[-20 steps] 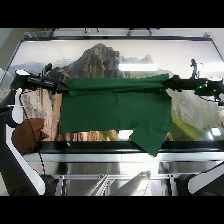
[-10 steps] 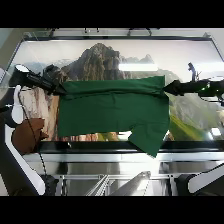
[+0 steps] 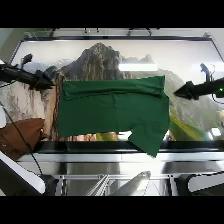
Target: Fold the shirts.
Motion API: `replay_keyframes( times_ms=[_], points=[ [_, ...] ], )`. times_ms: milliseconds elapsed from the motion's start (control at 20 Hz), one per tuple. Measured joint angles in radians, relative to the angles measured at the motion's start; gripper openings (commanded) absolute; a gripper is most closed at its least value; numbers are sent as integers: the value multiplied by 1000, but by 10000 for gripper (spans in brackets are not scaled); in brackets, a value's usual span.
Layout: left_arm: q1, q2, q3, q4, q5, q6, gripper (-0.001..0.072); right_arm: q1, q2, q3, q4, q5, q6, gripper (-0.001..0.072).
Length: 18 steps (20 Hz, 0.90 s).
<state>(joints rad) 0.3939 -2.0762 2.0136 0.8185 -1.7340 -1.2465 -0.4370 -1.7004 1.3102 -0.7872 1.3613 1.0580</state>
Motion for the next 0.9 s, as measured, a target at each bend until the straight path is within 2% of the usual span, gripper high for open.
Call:
replay_keyframes(
  times_ms=[50,100,200,250,450,650,750,900],
  points=[
    [14,25,-34,4,-18,-11,314,-5,35,-61,-40,10,39,240],
    [27,59,-86,3,-27,-16,314,-8,75,-134,-72,19,77,285],
    [47,140,-223,5,-21,-15,316,-12,157,-281,-122,12,143,515],
    [55,185,-298,17,-3,-10,316,-14,195,-349,-142,-4,168,528],
    [68,360,-625,114,103,8,317,-2,294,-580,-143,-87,219,516],
    [67,469,-913,175,232,13,317,79,307,-719,-21,-158,171,512],
    [58,488,-1006,188,288,16,317,144,296,-753,27,-156,141,404],
    [26,502,-1093,188,372,15,317,230,289,-775,71,-164,105,401]
  ],
)
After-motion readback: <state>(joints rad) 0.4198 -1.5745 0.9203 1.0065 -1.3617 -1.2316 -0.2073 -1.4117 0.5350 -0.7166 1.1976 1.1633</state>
